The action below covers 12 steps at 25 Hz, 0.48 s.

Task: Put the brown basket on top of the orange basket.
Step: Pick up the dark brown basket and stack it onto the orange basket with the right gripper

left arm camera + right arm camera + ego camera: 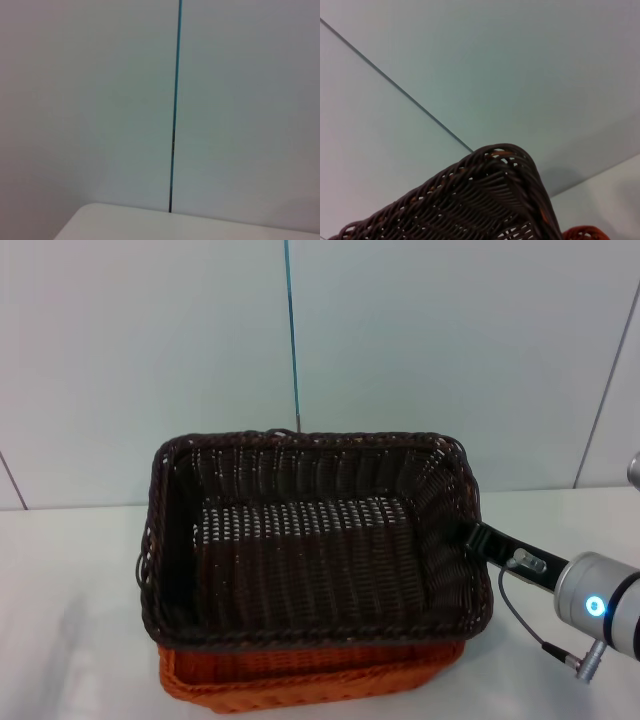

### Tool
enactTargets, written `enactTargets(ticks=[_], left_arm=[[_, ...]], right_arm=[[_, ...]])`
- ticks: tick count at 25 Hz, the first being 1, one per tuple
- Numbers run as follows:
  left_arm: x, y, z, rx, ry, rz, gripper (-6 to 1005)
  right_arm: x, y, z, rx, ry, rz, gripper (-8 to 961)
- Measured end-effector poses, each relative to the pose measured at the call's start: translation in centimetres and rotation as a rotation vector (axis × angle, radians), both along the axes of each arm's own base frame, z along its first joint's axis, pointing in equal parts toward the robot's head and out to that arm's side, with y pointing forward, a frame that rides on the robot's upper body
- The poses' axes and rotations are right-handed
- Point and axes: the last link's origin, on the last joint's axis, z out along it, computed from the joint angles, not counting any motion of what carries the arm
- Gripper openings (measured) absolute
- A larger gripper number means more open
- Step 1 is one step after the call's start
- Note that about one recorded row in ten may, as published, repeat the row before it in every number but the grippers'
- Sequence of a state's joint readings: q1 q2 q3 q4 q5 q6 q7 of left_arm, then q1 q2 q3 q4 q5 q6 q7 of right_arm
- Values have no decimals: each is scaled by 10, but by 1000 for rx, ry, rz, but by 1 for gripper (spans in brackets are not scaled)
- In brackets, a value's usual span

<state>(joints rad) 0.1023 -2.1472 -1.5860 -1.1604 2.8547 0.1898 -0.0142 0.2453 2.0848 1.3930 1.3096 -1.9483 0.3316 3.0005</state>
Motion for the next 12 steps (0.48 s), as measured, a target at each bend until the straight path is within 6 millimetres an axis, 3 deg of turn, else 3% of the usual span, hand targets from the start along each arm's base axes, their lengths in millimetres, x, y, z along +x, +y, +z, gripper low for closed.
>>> enactTargets(ticks=[12], left_arm=[[1, -1, 2, 10, -2, 0, 795]], right_arm=[[16, 3, 5, -55, 3, -48, 144]])
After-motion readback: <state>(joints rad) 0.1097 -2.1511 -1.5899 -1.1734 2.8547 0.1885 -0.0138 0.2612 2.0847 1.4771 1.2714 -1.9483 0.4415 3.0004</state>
